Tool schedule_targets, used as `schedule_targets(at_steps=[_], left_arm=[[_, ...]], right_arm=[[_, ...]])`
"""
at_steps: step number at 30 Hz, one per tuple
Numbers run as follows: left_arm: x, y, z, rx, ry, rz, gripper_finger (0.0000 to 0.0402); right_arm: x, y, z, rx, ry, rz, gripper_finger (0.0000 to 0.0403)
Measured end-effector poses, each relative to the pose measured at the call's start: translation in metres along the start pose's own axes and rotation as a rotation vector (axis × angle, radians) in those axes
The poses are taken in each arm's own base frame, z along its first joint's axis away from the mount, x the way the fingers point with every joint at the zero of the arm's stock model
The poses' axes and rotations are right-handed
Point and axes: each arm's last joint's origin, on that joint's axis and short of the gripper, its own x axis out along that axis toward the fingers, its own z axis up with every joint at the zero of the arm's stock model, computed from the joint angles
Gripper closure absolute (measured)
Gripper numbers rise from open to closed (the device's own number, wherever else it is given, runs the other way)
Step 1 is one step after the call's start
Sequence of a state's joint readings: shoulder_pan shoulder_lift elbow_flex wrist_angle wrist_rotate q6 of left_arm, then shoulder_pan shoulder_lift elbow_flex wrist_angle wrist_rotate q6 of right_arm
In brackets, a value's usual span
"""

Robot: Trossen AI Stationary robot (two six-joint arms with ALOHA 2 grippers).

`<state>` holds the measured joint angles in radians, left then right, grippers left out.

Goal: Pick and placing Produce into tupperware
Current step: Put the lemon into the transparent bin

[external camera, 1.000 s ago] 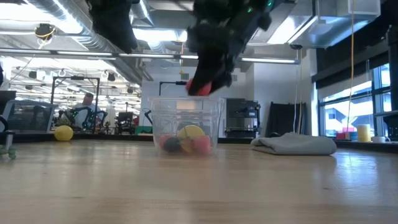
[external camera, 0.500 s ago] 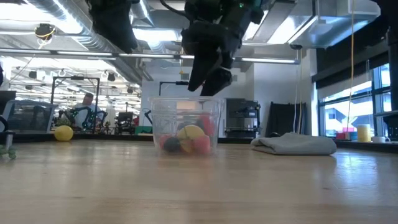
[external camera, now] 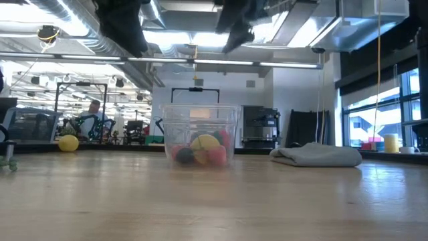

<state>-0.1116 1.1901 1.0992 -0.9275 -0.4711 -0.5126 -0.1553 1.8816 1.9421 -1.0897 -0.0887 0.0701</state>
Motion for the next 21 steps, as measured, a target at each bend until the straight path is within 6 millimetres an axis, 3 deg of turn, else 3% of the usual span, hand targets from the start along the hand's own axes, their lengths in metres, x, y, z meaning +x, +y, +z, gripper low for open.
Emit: schedule_targets(at_steps=[5,11,15,21], left_arm=[[0.0,0.001,0.0,0.004,0.009,-0.002,0.016],[0.001,0.003,0.001,0.021,-0.01,0.036,0.016],[0.003,0.008,0.003,0.001,-0.006,0.051,0.016],[0.01,0.021,0.008,-0.108,0.006,0.088,0.016]], right_arm=[[-0.061,-0.027,-0.005,0.038,-0.143,-0.055,0.0026],[-0.121,-0.054,-0.032,0.115,-0.275,-0.184,0.0026],[-0.139,-0.061,-0.065,0.12,-0.342,-0.24,0.0026],[-0.133,-0.061,-0.119,0.132,-0.479,-0.263,0.0026]])
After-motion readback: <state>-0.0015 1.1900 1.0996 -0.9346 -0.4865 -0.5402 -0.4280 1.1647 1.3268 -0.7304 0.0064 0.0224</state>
